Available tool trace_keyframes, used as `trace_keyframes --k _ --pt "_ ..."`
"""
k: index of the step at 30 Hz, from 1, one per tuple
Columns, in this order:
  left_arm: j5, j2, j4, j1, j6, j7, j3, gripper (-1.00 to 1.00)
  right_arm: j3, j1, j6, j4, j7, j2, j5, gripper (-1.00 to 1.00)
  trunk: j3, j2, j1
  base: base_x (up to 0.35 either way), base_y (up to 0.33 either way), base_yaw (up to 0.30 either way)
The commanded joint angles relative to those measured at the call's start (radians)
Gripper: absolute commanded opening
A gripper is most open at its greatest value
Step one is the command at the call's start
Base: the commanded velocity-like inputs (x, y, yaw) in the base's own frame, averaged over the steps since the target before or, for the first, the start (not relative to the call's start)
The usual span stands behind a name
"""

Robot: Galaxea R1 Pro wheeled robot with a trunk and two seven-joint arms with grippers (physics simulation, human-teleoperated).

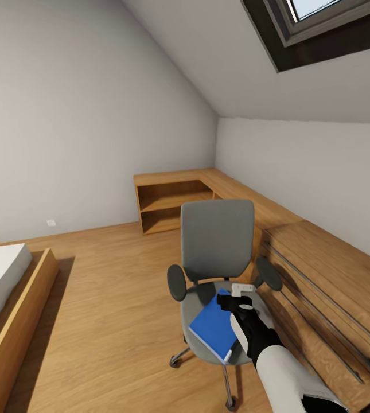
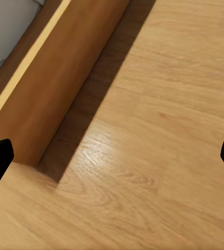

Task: In the bedroom, organize the workspace by keeping the computer under the desk, ensuring the monitor is on the desk, placing the keyboard on the desk next to the monitor, placing the mouse on the desk next to the keyboard, moving the folder from the swivel chair onto the desk next to the mouse, stacking the notebook on top of the folder with the pen on top of the notebook, and positioning the swivel chair next to the desk.

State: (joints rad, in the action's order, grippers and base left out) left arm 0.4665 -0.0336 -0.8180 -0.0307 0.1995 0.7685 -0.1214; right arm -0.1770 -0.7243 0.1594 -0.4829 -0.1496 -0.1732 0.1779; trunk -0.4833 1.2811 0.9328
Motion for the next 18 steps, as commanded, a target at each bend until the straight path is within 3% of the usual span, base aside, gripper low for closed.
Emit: trace_keyframes --k 1,18 --pt "0.010 -0.002 -0.001 0.000 0.006 0.005 -0.006 1.00 -0.006 0.000 0.006 -0.002 0.001 -0.001 0.010 1.00 -0.004 0.008 0.004 0.000 0.000 0.000" --pt "0.007 -0.002 0.032 0.000 0.006 0.005 -0.023 1.00 -0.003 0.000 0.002 -0.002 0.002 -0.001 0.011 1.00 -0.057 0.127 0.069 0.000 0.000 0.000"
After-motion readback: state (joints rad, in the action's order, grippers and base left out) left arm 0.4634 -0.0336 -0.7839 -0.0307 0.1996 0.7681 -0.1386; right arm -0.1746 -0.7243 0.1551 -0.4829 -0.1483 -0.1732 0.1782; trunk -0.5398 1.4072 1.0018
